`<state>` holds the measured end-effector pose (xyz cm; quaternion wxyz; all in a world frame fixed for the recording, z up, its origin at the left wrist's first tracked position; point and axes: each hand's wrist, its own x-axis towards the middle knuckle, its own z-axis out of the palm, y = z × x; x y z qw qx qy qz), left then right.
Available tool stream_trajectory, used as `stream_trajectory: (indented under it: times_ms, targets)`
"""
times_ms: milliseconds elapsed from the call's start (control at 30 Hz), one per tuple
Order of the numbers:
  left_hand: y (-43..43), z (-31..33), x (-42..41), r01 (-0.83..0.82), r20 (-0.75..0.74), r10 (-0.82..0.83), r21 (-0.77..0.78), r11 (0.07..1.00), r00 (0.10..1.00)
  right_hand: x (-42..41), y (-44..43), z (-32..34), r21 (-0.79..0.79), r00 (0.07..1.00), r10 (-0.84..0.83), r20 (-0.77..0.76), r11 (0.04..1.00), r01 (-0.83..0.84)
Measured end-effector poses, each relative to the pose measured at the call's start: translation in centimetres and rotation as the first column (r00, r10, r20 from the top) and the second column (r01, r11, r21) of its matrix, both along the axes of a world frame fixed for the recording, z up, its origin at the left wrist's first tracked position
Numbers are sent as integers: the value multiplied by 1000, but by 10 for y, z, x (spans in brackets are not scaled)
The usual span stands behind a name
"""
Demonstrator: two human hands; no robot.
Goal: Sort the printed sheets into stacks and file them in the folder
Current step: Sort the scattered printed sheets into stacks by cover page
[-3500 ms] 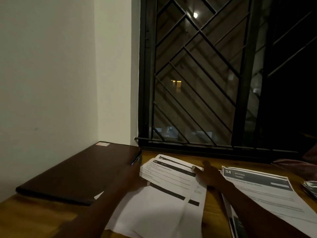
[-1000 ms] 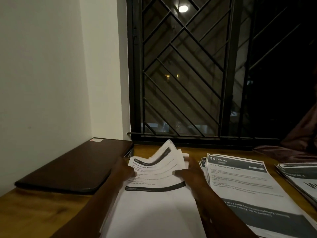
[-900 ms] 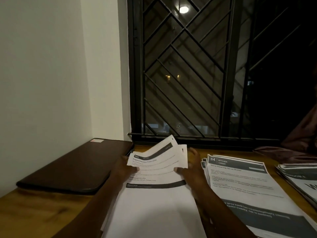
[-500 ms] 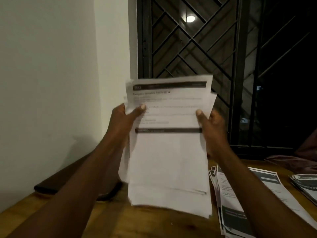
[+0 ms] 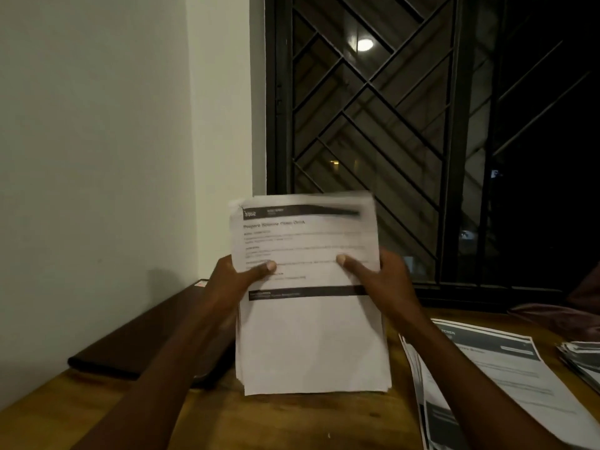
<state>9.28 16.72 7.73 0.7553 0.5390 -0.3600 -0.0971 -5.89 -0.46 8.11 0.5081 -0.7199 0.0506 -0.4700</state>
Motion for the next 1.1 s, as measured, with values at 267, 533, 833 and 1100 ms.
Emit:
stream_trajectory:
  times_ms: [267, 533, 833, 1100]
  targets:
    - [-5, -16, 6, 195, -159, -180, 80, 978, 971, 9, -5, -25, 135, 994, 76, -73, 989, -66]
    - [-2, -15, 23, 235, -204, -213, 90, 968, 956, 9, -11, -13, 301, 976, 217, 3, 931, -208]
    - [9, -37, 31, 388, -327, -342, 86, 918, 881, 10, -17, -22, 284, 984, 168, -61, 948, -145]
    - [-8, -66, 40, 286, -326, -214, 192, 939, 921, 17, -24, -62, 412, 988, 24, -151, 910, 41]
